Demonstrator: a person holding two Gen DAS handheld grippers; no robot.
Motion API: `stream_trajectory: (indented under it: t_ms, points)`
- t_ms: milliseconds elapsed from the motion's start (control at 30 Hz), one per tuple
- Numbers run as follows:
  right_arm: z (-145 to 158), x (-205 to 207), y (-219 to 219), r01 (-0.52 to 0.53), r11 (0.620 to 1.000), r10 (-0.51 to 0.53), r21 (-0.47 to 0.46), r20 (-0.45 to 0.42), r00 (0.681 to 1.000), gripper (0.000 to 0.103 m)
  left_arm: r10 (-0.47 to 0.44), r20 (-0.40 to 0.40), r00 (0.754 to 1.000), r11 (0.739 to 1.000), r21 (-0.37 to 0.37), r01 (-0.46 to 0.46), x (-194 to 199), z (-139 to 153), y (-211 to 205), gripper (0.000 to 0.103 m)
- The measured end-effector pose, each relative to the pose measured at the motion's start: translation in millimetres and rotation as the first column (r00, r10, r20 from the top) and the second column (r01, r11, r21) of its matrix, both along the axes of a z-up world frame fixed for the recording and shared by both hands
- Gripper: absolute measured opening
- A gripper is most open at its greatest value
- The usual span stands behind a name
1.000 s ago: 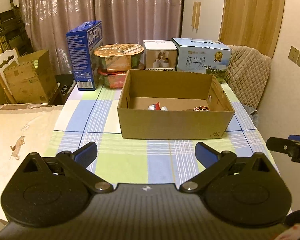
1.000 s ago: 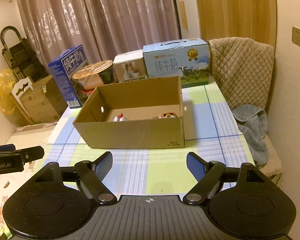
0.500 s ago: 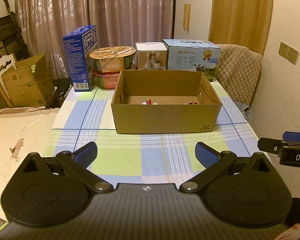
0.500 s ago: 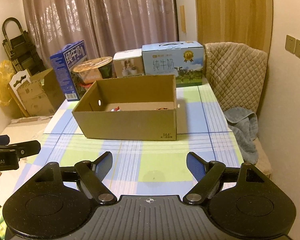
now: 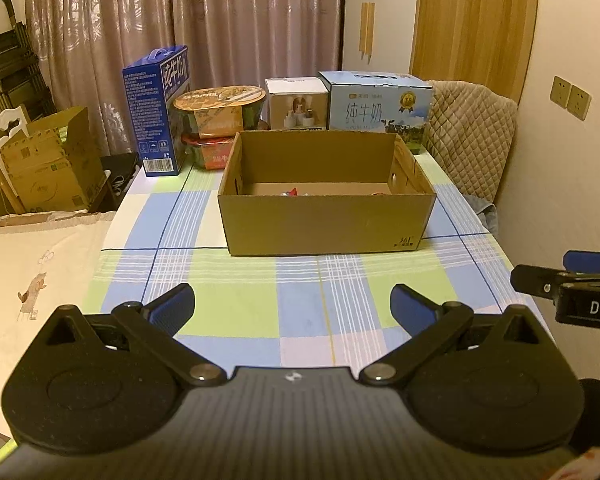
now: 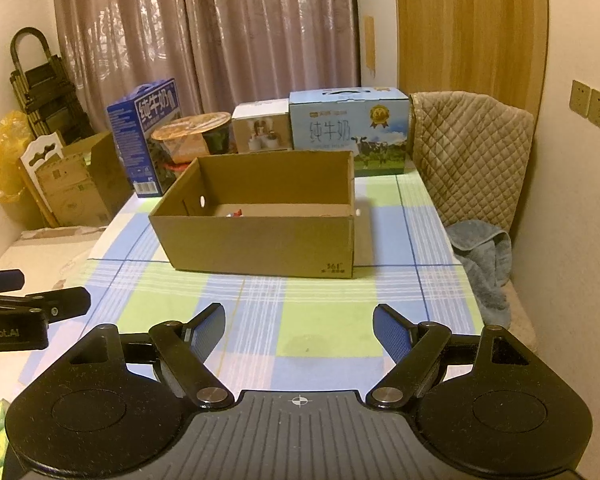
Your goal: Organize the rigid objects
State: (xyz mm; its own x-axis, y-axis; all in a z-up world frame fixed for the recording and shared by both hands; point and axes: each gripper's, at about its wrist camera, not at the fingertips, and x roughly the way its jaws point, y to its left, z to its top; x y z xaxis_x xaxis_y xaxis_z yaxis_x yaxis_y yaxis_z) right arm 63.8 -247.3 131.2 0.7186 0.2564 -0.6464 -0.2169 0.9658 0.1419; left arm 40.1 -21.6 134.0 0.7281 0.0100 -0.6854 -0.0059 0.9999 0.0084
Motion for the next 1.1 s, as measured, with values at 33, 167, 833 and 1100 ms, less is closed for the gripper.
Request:
stream_trajectory:
  t_ms: [33, 167, 833, 1100]
  points:
    - [0.1, -1.0, 0.4, 0.0, 1.0, 0.0, -0.004, 0.003, 1.0, 0.078, -0.001, 0.0, 1.0, 1.0, 0.001, 0.001, -0.8, -0.3, -0.4, 0.102]
    - [1.1, -1.4, -1.3, 0.0, 1.0, 0.0, -0.004, 0.004, 1.0, 0.078, -0.005, 0.002, 1.0, 1.0, -0.001, 0.005, -4.2, -0.8, -1.3, 0.102]
    - [2.8, -4.1, -3.2, 0.001, 1.0, -0.001, -0.008, 0.003, 1.0, 0.078, -0.013, 0.006, 1.0, 1.0, -0.01, 0.013, -5.5, -4.2, -5.6, 0.102]
    - [2.5, -4.0, -2.4, 0.002, 1.0, -0.002, -0.006, 0.001, 1.0, 0.078, -0.012, 0.006, 1.0, 1.0, -0.011, 0.012, -5.6, -3.4, -4.8, 0.102]
